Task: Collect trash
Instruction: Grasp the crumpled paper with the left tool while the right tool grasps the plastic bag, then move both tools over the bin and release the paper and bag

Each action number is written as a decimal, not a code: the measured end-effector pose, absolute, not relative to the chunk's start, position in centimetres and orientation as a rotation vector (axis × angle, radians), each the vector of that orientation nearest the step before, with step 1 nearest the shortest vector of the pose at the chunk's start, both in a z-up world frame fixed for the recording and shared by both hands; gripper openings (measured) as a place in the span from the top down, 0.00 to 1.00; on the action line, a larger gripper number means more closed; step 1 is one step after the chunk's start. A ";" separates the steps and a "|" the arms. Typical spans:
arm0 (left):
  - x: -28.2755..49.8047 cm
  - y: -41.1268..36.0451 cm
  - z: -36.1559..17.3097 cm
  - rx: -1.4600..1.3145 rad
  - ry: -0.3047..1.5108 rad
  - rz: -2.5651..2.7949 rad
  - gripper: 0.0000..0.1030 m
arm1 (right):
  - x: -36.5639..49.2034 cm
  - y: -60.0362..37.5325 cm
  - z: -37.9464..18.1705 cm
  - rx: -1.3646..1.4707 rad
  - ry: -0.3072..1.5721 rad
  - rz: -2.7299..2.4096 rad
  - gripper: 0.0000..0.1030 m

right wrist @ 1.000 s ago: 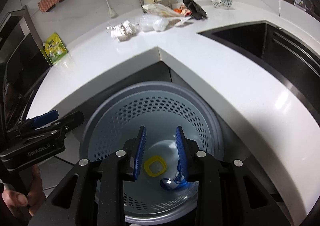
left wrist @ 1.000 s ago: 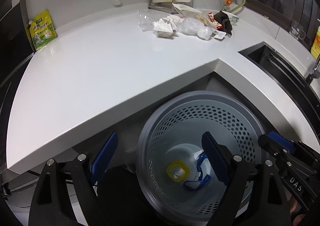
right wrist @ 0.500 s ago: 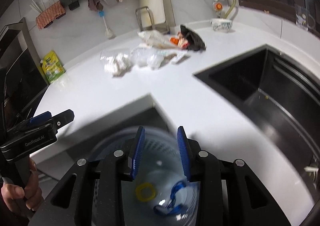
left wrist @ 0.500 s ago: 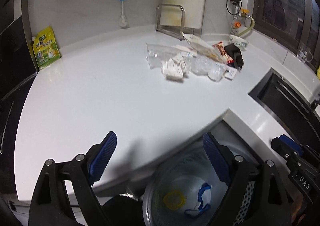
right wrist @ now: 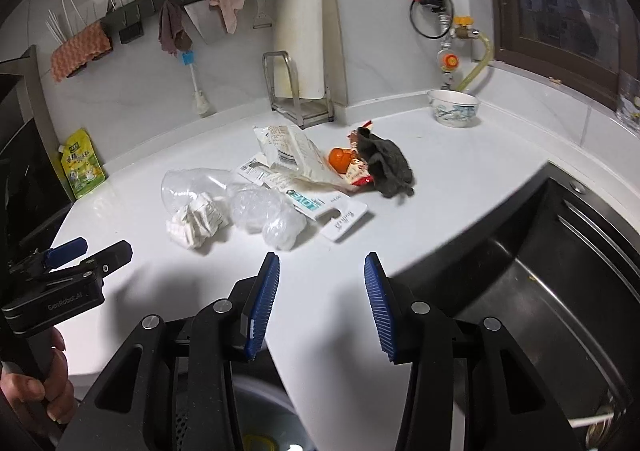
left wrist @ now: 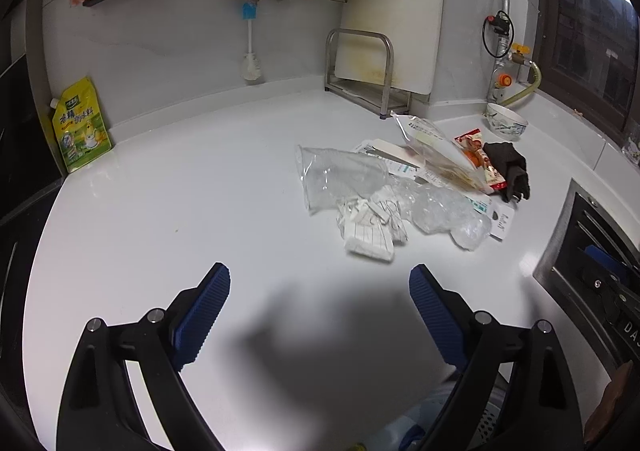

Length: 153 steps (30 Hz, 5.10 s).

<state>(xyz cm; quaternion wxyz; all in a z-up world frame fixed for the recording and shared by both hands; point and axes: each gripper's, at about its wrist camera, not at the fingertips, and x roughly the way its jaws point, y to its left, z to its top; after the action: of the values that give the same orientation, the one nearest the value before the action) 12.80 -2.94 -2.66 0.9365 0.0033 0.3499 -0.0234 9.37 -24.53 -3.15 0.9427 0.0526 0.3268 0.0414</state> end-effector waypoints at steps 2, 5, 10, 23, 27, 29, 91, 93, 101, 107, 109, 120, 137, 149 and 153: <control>13.7 -3.1 -3.0 0.017 0.718 -0.046 0.13 | 10.6 -24.1 -3.5 0.102 0.677 0.101 0.59; 14.7 -3.1 -3.6 0.029 0.726 -0.045 0.13 | 12.2 -23.4 -4.0 0.099 0.687 0.126 0.59; 15.8 -2.7 -4.6 0.034 0.746 -0.044 0.13 | 14.6 -21.7 -4.4 0.067 0.701 0.163 0.58; 17.2 -1.5 -5.5 -0.006 0.773 -0.038 0.13 | 18.9 -18.3 -6.0 -0.067 0.746 0.235 0.47; 17.3 -1.3 -5.5 -0.015 0.775 -0.036 0.13 | 19.8 -17.6 -6.4 -0.094 0.754 0.227 0.47; 17.4 -1.3 -5.6 -0.015 0.777 -0.037 0.13 | 20.2 -17.4 -6.7 -0.108 0.766 0.220 0.48; 5.3 -5.1 -3.8 0.090 0.774 -0.168 0.56 | -0.5 -23.2 -4.5 0.185 0.682 0.076 0.74; 3.6 -5.1 -4.1 0.099 0.777 -0.183 0.56 | -2.5 -22.8 -4.8 0.186 0.684 0.081 0.74; -2.0 -5.1 -5.2 0.114 0.782 -0.244 0.56 | -8.6 -21.3 -7.2 0.160 0.761 0.095 0.74; -4.8 -5.1 -7.1 0.130 0.809 -0.266 0.53 | -10.9 -21.0 -8.7 0.165 0.819 0.093 0.74; -5.1 -5.2 -7.8 0.128 0.826 -0.271 0.52 | -11.1 -20.7 -9.3 0.160 0.841 0.094 0.74; -5.3 -4.9 -9.8 0.117 0.866 -0.255 0.46 | -11.1 -19.9 -12.0 0.179 0.913 0.091 0.72; -5.4 -4.0 -8.9 0.087 0.848 -0.226 0.23 | -11.3 -20.7 -10.5 0.203 0.860 0.096 0.53; -5.2 -3.3 -8.5 0.060 0.843 -0.217 0.18 | -11.3 -21.3 -9.8 0.223 0.824 0.100 0.53; -4.6 -2.8 -7.8 0.047 0.835 -0.210 0.18 | -10.8 -21.5 -9.3 0.222 0.816 0.094 0.53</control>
<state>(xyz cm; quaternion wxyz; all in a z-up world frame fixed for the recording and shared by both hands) -4.60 -2.84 -7.80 0.9085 0.0228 0.4046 -0.1016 -10.82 -21.54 -9.32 0.9109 0.1077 0.3958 0.0458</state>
